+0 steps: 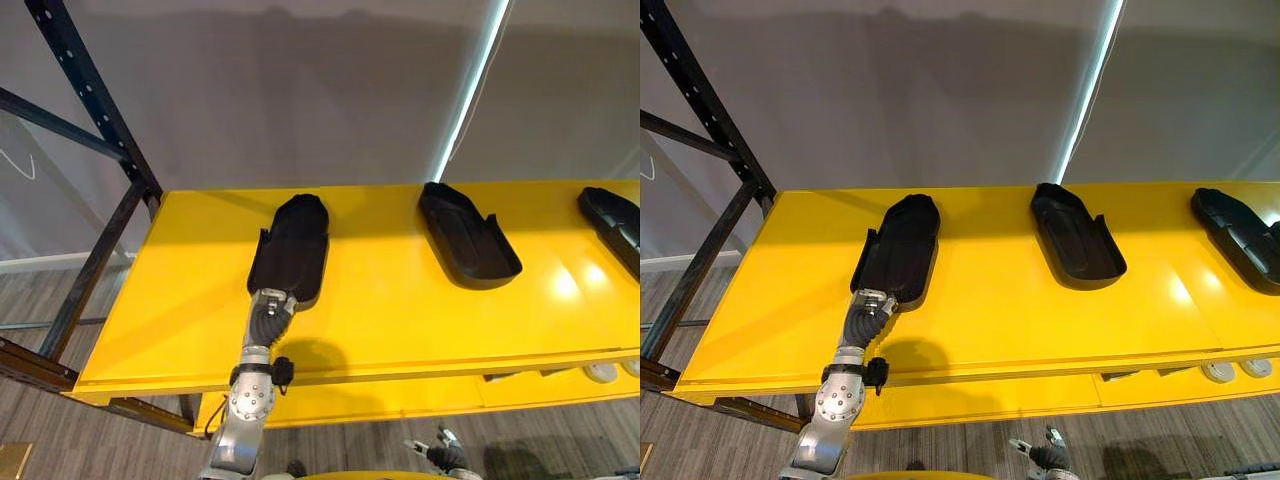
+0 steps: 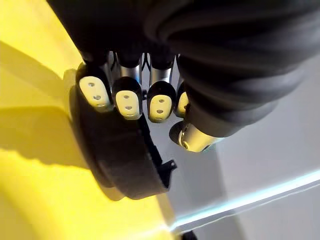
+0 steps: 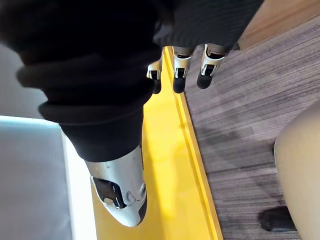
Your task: Walk over and take plastic housings, then place them on the shelf
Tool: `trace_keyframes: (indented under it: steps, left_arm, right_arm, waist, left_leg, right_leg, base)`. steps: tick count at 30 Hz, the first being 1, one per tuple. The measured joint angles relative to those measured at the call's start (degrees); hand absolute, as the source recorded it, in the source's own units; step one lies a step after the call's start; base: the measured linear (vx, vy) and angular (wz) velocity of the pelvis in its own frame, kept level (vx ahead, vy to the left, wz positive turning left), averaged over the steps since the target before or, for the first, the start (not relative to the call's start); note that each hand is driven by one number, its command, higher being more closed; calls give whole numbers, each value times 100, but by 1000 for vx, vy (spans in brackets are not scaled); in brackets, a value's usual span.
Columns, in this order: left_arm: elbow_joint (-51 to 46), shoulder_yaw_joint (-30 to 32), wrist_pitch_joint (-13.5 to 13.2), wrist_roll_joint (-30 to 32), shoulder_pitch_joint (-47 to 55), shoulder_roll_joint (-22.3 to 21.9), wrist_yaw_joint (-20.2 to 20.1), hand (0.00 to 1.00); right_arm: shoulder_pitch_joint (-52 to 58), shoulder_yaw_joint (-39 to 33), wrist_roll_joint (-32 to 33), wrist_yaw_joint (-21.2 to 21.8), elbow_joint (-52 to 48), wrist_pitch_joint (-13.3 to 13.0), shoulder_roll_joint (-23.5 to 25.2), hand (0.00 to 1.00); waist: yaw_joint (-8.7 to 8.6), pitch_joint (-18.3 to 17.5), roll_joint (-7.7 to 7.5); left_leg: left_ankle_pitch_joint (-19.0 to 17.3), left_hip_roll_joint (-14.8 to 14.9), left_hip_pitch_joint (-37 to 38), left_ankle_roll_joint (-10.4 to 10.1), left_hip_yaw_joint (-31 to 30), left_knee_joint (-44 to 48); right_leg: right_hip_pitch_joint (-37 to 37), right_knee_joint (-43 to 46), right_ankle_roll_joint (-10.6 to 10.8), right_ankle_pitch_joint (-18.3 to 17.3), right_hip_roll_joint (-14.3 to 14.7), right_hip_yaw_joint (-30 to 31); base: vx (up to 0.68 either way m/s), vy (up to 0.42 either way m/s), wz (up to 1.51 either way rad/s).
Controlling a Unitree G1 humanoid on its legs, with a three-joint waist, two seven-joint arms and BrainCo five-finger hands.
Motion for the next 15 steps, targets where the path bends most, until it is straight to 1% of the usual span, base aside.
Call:
trace_keyframes:
  steps: [1,3,4,6,9,10,11,13,15]
  left_arm:
    - [187,-2,25,66,-91,41,-6,100]
    - [339,-2,73,161,-165,60,-9,100]
    - [484,-1,122,229,-226,98,-15,100]
    - [658,29,141,273,-341,168,-10,100]
    - [923,53,170,351,-592,260,-13,100]
    - [946,76,185,395,-661,264,-13,100]
    - [1054,103,195,429,-756,282,-11,100]
    - [1133,105,218,454,-824,294,-8,100]
    - [1173,103,235,467,-865,339,-2,100]
  right_arm:
    - [-59,-2,-2,3,77,8,-21,0]
    - [-106,-4,-8,11,160,8,-42,0]
    - [-178,-5,-14,16,228,22,-52,0]
    - [-243,-9,-23,19,243,25,-51,0]
    - [-286,-9,-36,25,270,26,-64,0]
    - [-294,-8,-56,31,270,26,-62,0]
    - [-318,-10,-74,41,270,26,-70,0]
    - [-326,-10,-111,44,301,30,-70,0]
    - [-339,-12,-120,43,354,29,-69,0]
  waist:
    - [-9,-1,5]
    - [-15,-4,10]
    - [-46,-3,11]
    - [-111,4,3]
    - [-140,23,-6]
    - [-141,35,-19]
    - [-166,63,1]
    - [-278,78,5]
    - [-295,91,-26]
  left_leg:
    - [151,-4,73,-21,0,-223]
    - [239,-4,144,-32,-6,-370]
    - [296,4,194,-33,-12,-486]
    - [335,-1,175,-10,-1,-496]
    - [345,-52,158,-2,58,-533]
    - [347,-82,136,-2,91,-535]
    - [384,-102,118,12,86,-536]
    - [393,-113,113,3,73,-537]
    - [391,-115,96,1,73,-538]
  right_leg:
    - [-29,0,-2,1,17,1]
    - [-30,-1,-3,2,33,1]
    - [-35,-4,-4,2,54,2]
    - [-69,-10,-13,8,53,28]
    - [-75,-164,-23,-1,-3,58]
    - [-83,-216,-72,-37,-32,69]
    - [-86,-259,-85,-44,-53,52]
    - [-87,-265,-41,-70,-65,24]
    - [-93,-295,-5,-58,-71,27]
  base:
    - [-29,-53,0]
    - [-13,-22,0]
    - [-65,-26,-4]
    - [-84,-23,-8]
    - [-143,13,-16]
    - [-131,16,-12]
    - [-132,16,-1]
    - [-96,15,7]
    - [-54,15,-1]
